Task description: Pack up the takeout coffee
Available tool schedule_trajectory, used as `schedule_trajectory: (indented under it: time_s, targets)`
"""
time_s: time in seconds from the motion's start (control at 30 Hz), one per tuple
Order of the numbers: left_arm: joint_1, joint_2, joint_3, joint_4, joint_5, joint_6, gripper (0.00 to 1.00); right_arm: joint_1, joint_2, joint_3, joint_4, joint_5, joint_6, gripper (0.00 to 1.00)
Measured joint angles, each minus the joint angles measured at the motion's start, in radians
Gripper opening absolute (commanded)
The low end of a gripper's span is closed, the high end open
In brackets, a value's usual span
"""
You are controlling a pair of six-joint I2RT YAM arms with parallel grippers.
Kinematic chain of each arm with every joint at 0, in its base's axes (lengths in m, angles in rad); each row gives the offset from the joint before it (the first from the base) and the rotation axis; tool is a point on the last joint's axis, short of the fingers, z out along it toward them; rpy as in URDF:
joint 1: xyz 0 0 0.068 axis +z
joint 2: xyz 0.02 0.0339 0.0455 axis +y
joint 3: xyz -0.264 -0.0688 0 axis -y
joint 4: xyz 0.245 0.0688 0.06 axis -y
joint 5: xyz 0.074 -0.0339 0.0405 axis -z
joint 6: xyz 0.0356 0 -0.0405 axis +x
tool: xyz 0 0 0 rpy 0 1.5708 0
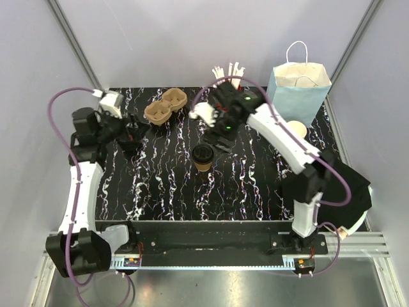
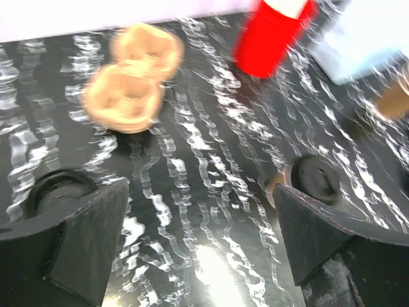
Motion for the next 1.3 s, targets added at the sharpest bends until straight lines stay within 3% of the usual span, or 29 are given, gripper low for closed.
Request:
schedule_trajectory:
  time_s: [0.2,0.43,0.57,0.87,1.3]
  targets:
    - [-0.272,0.085,0.007,-0.02,-0.004,0.083,0.99,-0.135,-0.282,-0.473,0.169,-0.108,0.069,1.0]
    - [-0.428,0.216,0.041,-0.052,-0.006,0.147,0.99,-0.284,-0.385,-0.748,0.517,-0.363,0.323,0.95]
    - [-0.453,0.261,0.041,-0.058,-0.003,0.168,0.99,-0.347,-0.342,-0.793,0.708,-0.463,0.51,0.91]
    - [-0.464,0.277,0.011,-0.034,0.004,0.191,0.99,-0.34,-0.155,-0.835,0.973,-0.603,0.814,0.89]
    - [-0.464,0.317,-0.019,0.006,0.008,0.19,0.99,-0.302,-0.104,-0.846,1.112,-0.603,0.944,0.88]
